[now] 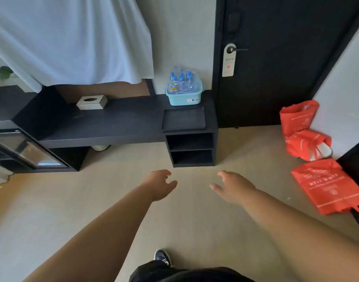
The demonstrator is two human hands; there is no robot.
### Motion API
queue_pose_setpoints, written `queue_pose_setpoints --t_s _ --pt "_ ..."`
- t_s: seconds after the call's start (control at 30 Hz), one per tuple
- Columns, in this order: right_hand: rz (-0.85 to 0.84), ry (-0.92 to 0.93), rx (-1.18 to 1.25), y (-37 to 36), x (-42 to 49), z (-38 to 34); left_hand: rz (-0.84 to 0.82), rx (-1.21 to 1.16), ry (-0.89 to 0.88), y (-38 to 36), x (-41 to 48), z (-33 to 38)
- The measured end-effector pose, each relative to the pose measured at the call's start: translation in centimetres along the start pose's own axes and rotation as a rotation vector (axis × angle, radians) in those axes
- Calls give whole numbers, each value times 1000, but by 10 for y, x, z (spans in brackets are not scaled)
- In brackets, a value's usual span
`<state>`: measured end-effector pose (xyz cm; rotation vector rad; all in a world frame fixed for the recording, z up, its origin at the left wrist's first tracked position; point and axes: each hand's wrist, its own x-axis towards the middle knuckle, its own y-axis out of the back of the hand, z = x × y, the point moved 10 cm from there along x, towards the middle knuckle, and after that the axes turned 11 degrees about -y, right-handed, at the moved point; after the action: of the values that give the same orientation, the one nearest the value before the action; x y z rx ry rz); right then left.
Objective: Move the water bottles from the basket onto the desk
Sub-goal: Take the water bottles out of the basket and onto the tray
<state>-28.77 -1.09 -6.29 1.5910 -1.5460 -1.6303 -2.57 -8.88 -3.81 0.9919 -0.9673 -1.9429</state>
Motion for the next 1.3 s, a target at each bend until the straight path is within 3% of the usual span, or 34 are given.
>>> queue_pose_setpoints --t_s 0.57,1.3 --pt "-67 -56 -81 10 119 -41 -60 -88 5 31 135 -49" --pt "-147 -172 -80 17 260 -102 -210 -23 -46 61 291 -127"
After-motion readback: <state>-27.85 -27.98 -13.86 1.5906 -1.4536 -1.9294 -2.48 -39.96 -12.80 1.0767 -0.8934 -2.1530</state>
